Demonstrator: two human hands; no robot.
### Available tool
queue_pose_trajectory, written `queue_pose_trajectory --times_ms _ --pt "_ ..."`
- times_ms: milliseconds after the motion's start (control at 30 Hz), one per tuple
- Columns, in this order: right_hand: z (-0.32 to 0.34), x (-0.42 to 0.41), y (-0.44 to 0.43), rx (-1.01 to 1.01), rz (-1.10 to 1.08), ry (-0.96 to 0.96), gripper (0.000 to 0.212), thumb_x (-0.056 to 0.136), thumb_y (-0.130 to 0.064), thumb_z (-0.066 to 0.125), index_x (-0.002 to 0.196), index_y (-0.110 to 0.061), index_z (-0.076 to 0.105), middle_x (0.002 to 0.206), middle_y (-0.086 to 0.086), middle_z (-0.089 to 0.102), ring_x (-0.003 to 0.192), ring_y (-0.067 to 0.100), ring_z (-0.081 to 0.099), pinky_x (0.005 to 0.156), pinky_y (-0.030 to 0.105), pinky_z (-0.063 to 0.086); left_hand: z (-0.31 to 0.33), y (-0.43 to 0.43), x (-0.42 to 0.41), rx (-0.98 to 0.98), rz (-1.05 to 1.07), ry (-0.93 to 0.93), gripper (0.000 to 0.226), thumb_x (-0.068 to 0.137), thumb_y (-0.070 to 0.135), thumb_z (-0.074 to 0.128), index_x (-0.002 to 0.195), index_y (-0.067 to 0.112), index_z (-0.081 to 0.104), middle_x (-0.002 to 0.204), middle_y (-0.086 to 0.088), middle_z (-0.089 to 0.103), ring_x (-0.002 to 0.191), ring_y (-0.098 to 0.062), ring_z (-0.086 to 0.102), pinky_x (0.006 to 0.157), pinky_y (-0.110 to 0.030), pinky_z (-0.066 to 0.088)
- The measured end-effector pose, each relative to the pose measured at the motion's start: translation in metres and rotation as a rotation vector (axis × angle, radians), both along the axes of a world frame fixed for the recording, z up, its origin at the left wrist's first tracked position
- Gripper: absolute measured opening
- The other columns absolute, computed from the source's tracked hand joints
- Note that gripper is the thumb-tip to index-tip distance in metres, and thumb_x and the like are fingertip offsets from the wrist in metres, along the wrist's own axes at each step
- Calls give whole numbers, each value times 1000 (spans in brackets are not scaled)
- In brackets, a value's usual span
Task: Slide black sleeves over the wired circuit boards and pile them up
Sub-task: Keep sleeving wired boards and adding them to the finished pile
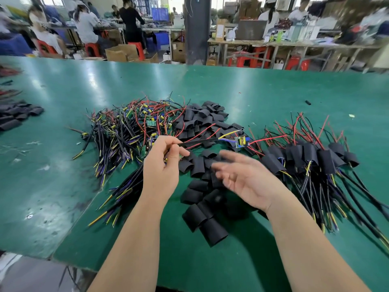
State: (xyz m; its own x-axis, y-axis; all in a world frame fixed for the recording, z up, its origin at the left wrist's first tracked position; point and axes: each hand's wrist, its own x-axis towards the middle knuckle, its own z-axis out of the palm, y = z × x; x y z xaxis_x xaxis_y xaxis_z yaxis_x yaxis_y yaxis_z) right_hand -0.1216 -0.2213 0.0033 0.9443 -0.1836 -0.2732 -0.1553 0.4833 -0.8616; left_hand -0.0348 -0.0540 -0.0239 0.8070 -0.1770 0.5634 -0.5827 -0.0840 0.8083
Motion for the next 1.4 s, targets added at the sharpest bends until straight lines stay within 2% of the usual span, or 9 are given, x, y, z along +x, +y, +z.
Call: queue_pose_trajectory --times_ms 133,300,400,600,700,833,1067,1167,1400 --pt "7 0 -14 256 -218 -285 30 91 2 41 112 -8 61 87 13 70 66 18 66 59 21 54 1 1 -2 129 38 -7 14 94 24 44 88 32 53 76 18 67 65 -4 56 63 -29 42" --pt "4 0 -11 91 -252 -262 18 96 -7 48 103 -8 65 85 10 72 69 19 71 57 21 54 -1 0 -5 626 524 -93 18 96 29 47 91 31 64 84 11 64 85 -17 54 84 -35 23" --pt "0 2 -3 39 -182 -247 16 97 -6 48 103 -12 61 90 9 74 70 19 72 57 22 54 7 -5 -11 539 547 -104 30 98 33 37 100 32 67 98 14 67 93 -11 55 84 -34 21" --pt "-3 3 5 -87 -139 -267 14 95 -8 51 102 -15 62 91 4 74 75 23 71 53 23 46 9 -19 -22 376 -25 -277 28 97 22 46 109 14 70 77 9 67 67 -2 59 72 -40 47" --pt "-5 3 3 -224 -200 -267 18 95 -5 53 105 -13 65 94 4 74 72 17 68 58 23 49 7 -19 -22 439 12 -382 31 95 20 47 116 12 68 83 0 70 75 -24 65 68 -45 47" --pt "-7 6 3 -204 -218 -265 18 93 -1 54 107 -8 64 93 11 73 71 19 68 59 21 50 6 -19 -22 535 89 -470 40 82 0 60 117 17 69 86 2 70 72 -23 64 67 -35 35" --pt "-11 7 8 -126 -164 -263 18 93 -1 53 103 -9 65 90 7 75 75 14 72 66 20 55 9 -17 -24 495 134 -290 24 92 38 55 82 31 76 62 9 63 67 -14 52 73 -36 29" --pt "-12 8 9 -157 -120 -252 21 92 -1 55 109 -10 63 92 6 75 82 16 72 70 23 56 9 -14 -20 594 178 -230 20 93 39 57 97 33 75 71 10 68 74 -15 54 75 -32 22" --pt "-18 9 8 -772 -152 -153 35 96 -42 51 117 -21 69 94 -13 75 96 4 68 90 28 52 8 -9 -14 575 383 -158 26 95 31 45 88 29 70 76 8 68 73 -17 59 73 -30 16"
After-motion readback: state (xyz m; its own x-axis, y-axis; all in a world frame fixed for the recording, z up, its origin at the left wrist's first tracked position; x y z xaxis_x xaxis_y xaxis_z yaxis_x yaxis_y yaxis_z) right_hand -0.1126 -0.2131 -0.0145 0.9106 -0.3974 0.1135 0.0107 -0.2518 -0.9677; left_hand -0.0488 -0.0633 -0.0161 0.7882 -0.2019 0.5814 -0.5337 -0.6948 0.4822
